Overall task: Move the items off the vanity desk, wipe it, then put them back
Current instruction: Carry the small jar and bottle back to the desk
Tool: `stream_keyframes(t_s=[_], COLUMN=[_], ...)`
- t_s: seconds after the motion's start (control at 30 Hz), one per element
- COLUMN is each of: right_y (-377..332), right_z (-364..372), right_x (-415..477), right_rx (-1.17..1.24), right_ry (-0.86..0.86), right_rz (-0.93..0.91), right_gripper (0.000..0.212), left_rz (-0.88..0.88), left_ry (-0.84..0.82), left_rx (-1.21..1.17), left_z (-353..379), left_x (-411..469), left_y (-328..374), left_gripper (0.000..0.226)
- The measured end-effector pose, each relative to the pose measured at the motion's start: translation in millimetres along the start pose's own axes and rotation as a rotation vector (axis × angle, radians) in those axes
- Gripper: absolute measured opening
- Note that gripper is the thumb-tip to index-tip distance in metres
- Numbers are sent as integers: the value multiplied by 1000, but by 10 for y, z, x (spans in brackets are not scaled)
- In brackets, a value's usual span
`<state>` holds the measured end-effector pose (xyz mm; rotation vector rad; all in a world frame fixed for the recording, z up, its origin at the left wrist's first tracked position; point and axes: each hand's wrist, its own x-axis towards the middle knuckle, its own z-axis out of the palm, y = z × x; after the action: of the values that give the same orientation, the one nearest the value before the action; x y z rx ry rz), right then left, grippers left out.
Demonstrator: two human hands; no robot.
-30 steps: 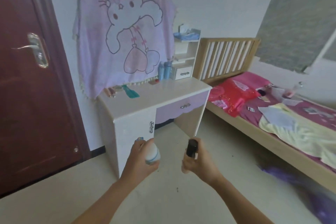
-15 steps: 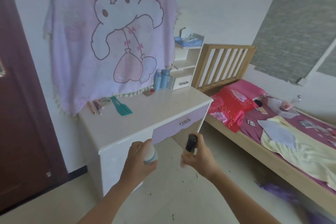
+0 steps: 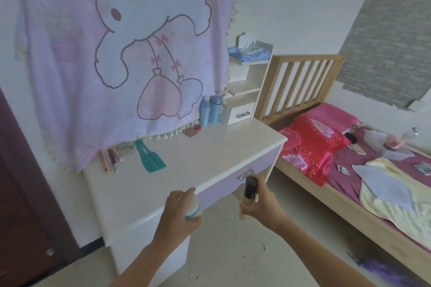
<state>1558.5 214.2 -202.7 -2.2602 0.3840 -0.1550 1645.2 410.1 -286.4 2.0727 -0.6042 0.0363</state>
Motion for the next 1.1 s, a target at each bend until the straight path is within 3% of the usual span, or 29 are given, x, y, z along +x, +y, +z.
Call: stream_keyframes(t_s=[0.2, 0.4, 0.57, 0.7, 0.83, 0.97, 1.1], right_y=[252, 493, 643, 709, 711, 786, 1012], right_z=[-239, -337, -134, 6, 35, -49, -124], right_x=[988, 1954, 2510, 3055, 3604, 4106, 4496], right_rx=[89, 98, 104, 70, 67, 54, 49], right_ry=[-37, -126, -239, -290, -281, -293, -277], right_rz=[-61, -78, -84, -109, -114, -92, -59], right_gripper=[46, 45, 45, 46, 48, 48, 51], left_rz=[-56, -233, -346, -354, -363, -338, -350], left_ry=[42, 132, 112, 169, 169, 88, 93], left_rx=[29, -39, 16, 47, 37, 77, 104], left_z=[385, 728, 861, 909, 1008, 1213, 1478], left_x=[932, 1576, 1848, 2284, 2865, 3444, 3783], left_y=[4, -65, -307, -581, -770, -888, -971], left_gripper=[65, 74, 68, 83, 84, 86, 71])
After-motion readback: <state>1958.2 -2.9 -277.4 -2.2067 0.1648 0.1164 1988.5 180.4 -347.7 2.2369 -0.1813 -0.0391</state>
